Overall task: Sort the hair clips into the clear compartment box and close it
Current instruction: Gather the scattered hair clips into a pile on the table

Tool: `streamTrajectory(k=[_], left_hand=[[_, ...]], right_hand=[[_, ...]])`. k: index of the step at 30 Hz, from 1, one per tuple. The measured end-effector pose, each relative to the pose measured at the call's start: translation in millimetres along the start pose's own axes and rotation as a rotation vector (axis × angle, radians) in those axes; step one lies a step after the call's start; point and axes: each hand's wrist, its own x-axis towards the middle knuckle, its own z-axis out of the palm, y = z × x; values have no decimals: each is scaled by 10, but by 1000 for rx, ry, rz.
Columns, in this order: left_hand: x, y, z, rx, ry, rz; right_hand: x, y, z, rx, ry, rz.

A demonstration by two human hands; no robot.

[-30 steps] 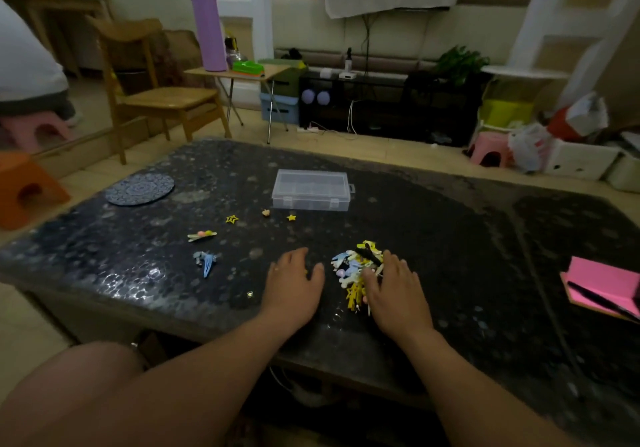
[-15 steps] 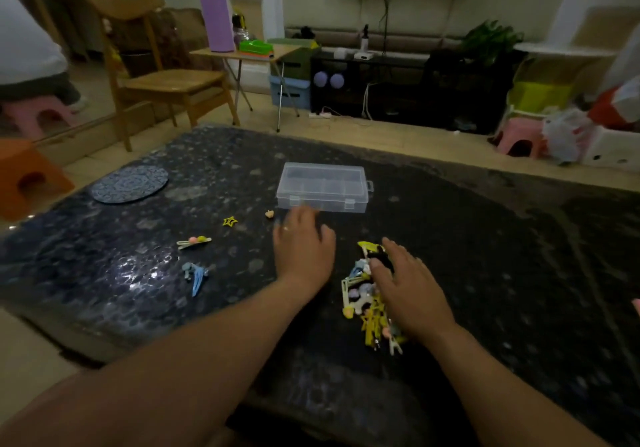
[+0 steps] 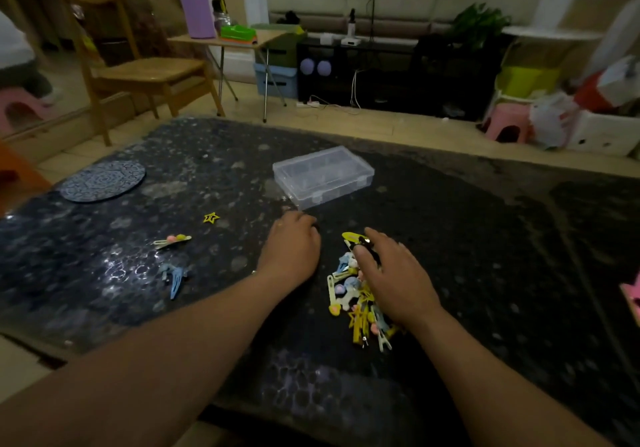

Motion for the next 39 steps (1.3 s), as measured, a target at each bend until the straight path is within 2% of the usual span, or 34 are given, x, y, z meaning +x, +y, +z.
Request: streamTrajectory(k=[3,6,9,11,14,17,20,23,26,30,33,39], left_hand=[[-257,330,21,-131,-108,93],[-396,446,-17,-317,-219,65],[-484,366,-189,-411,-215,40],[-510,227,-404,-339,-143,41],[-498,-203,-795,-157,88,37],[-515,-812,-1136,53,261,-69],[-535,-1196,-1259,125,251,-281],[-484,-1360,-1190,68,104,-401],[-352,-1407,-1090,50,-20,-327],[-100,-1278,-993,77,-117,-204],[-39,-1129,-905,6,-185,-100],[-352,-356,-525,-171,-229,97]], right_hand=[[19,-1,7,1,-7,3],[23,-9,11,-5,-24,-3],[24,-10,20,-38,-41,-33],[31,-18,21,-37,-58,-43],[42,-40,32,-32,-81,-53],[52,-46,39,-37,-81,-42],[65,-80,86,-26,-73,-22],[98,-189,199,-22,-72,-43],[119,-208,279,-26,-59,-59],[114,-148,292,-37,-36,-46],[110,-148,287,-47,-39,-56],[114,-198,227,-31,-77,-36]])
